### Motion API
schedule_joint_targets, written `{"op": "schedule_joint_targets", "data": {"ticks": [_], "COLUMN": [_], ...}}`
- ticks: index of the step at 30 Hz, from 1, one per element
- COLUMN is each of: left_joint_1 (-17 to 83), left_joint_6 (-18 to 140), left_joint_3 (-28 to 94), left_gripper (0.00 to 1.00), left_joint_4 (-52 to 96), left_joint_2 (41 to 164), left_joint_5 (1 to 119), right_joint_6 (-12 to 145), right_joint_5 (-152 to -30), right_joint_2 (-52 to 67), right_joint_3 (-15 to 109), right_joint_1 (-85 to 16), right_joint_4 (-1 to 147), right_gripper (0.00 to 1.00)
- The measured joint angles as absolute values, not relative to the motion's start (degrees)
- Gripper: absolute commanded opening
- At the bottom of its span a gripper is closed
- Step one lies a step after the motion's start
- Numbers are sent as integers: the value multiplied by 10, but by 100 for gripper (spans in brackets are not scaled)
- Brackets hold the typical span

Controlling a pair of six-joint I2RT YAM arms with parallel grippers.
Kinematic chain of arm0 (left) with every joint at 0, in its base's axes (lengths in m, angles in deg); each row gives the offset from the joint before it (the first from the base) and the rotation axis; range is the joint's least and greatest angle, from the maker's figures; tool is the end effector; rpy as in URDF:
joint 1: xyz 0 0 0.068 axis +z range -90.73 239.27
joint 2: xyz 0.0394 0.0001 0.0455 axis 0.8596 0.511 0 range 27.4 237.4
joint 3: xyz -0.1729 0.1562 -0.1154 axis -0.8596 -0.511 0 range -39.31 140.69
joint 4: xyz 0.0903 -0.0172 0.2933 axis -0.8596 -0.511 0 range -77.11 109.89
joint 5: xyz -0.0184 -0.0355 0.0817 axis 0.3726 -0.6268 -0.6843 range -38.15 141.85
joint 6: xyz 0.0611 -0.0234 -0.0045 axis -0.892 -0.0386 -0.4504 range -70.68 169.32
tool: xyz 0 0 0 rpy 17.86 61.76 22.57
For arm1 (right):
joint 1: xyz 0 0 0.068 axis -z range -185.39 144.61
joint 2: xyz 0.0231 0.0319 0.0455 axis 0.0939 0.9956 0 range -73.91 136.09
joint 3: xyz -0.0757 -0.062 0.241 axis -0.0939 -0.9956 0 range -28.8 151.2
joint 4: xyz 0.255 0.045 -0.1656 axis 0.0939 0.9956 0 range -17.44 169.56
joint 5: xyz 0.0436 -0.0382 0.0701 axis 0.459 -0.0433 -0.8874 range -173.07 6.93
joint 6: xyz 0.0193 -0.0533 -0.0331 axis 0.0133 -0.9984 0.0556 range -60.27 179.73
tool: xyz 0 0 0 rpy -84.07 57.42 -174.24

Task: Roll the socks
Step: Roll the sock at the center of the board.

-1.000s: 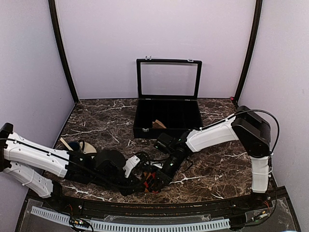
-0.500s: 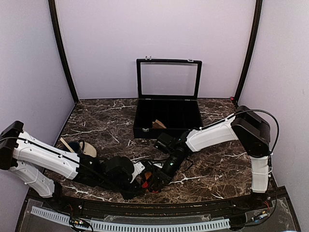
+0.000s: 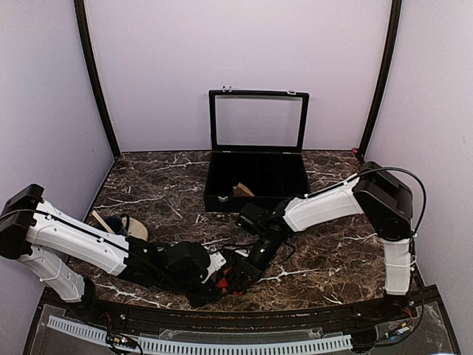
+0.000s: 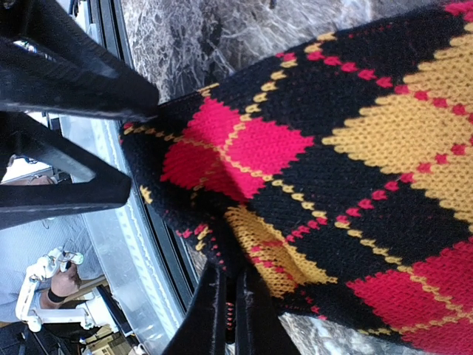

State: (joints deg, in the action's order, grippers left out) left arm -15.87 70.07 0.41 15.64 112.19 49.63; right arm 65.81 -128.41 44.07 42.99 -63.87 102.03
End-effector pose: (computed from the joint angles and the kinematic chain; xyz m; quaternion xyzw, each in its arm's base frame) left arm 0.0863 -0.3174 0.1026 0.4224 0.8369 -0.2458 0.2463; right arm 0.1839 0.3699 0.0579 0.4474 -0.8003 -0.3847 0.1068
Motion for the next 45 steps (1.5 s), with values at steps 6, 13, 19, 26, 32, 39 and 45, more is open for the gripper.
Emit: {"op": "schedule_joint_targets", "data": {"ticks": [6, 13, 19, 26, 32, 39, 45], "left_joint_1": [-159, -158, -155, -146, -113, -67, -52], "left_joint_6": [688, 675, 664, 659, 659, 663, 666], "left_joint_3": [10, 21, 23, 23, 16, -2, -1], "left_gripper": [38, 26, 20, 0, 0, 0, 0], "left_joint_4": [161, 175, 180, 184, 201, 231, 244], "left_joint_2": [1137, 1149, 1165, 1175, 1175, 1176, 1203], "left_joint_5": [497, 499, 512, 525, 568, 654, 719], "right_joint_6": [658, 658, 658, 658, 657, 658, 663], "right_joint_5": [-1284, -1285, -1284, -1285, -1285, -1285, -1295], "right_joint_2": [441, 442, 442, 442, 443, 445, 444], "right_joint_3": [431, 432, 433, 434, 437, 439, 440], "right_joint_1": [-639, -639, -639, -638, -638, -636, -632], "right_joint_4": [1023, 1025, 1029, 1035, 1044, 1048, 1053], "right_gripper": [0, 0, 0, 0, 0, 10, 29]}}
